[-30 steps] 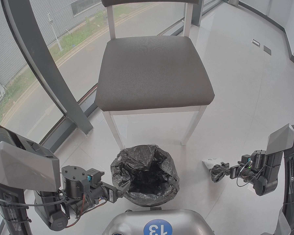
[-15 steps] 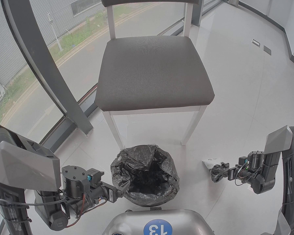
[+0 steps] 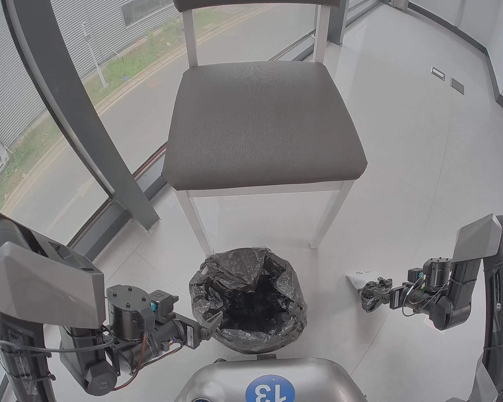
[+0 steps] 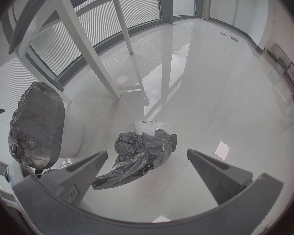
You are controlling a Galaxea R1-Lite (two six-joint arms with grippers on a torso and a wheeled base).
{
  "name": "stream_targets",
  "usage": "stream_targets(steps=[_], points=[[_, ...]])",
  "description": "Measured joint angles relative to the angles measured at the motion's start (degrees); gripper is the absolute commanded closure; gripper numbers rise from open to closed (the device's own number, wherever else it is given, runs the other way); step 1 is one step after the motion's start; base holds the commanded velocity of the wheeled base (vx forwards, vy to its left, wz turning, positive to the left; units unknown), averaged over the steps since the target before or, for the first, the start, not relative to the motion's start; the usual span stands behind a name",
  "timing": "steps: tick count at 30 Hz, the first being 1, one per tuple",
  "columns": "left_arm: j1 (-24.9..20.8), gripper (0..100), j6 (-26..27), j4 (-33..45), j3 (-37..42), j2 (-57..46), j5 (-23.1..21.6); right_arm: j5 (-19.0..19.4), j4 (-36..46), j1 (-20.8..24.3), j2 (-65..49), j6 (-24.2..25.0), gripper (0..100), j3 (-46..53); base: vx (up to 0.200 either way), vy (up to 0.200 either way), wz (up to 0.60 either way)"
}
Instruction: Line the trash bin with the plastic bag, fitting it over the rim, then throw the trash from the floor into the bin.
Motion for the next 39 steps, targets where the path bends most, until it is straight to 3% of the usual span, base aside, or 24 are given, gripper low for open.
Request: stream_targets(steps=[33,39], points=[[-0.7,0,0.2,0.0,1.4,0.0,0.0,0.2,-5.2,-0.2,-1.1,-0.2,0,2.0,0.000,0.000,0.00],[-0.7,0,0.2,0.0,1.5,0.0,0.0,2.3,-9.3,-0.1,-1.3,-0.1,0,3.1,0.000,0.000,0.00]])
